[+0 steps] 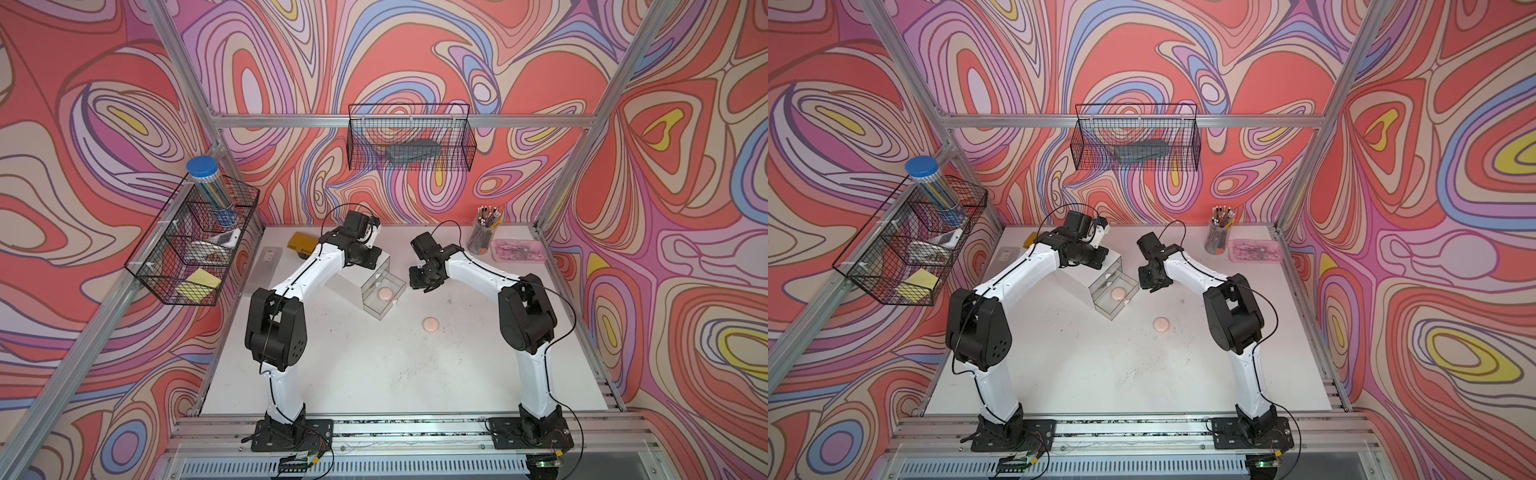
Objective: Put the bluetooth earphones in the drawer according to color
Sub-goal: Pick up the Bluetooth earphone from the center of the board, then place the bluetooth earphone in the drawer.
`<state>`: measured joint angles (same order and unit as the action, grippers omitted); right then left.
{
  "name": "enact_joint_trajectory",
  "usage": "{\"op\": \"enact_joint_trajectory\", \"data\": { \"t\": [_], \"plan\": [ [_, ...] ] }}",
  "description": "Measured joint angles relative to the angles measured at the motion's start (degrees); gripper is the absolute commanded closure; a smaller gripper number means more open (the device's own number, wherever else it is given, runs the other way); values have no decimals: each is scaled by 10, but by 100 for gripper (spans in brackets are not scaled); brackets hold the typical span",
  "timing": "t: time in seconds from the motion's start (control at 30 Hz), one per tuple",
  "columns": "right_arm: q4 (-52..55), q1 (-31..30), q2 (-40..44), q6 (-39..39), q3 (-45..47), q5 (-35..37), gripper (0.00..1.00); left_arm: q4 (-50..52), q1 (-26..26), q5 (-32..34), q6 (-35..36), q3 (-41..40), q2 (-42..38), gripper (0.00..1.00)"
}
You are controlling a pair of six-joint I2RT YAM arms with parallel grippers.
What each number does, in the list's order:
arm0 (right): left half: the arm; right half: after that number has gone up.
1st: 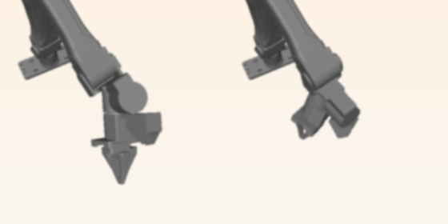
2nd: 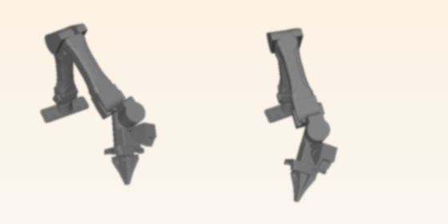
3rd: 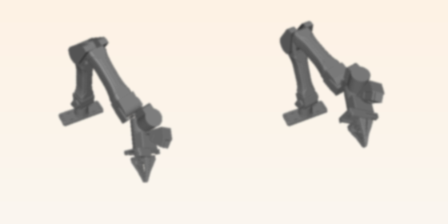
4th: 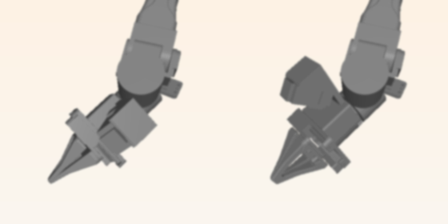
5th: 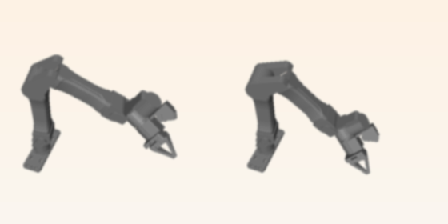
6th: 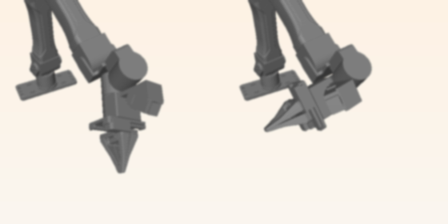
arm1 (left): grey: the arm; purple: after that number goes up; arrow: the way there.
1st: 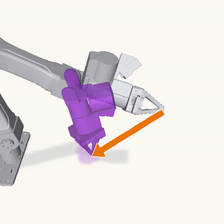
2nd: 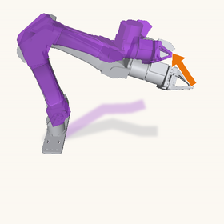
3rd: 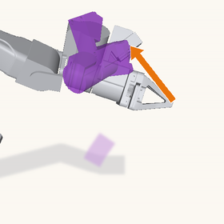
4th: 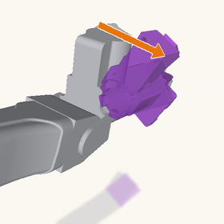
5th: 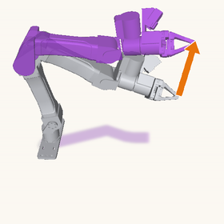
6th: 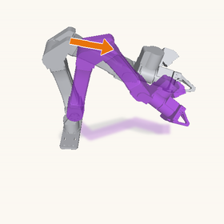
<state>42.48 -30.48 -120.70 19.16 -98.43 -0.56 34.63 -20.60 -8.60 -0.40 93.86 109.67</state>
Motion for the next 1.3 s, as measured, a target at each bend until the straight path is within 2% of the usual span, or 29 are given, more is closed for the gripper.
{"op": "enact_joint_trajectory", "data": {
  "t": [0.43,1.1,1.2,1.3],
  "plan": [
    [-25,-41,-2,15,-46,-62,62,0,0,0,0,0,0,100],
    [-60,-56,-49,49,-64,-120,63,0,0,0,0,0,0,100],
    [-65,-56,-51,53,-64,-126,61,0,0,0,0,0,0,100],
    [-67,-57,-57,56,-64,-129,55,0,0,0,0,0,0,100]
  ]
}}
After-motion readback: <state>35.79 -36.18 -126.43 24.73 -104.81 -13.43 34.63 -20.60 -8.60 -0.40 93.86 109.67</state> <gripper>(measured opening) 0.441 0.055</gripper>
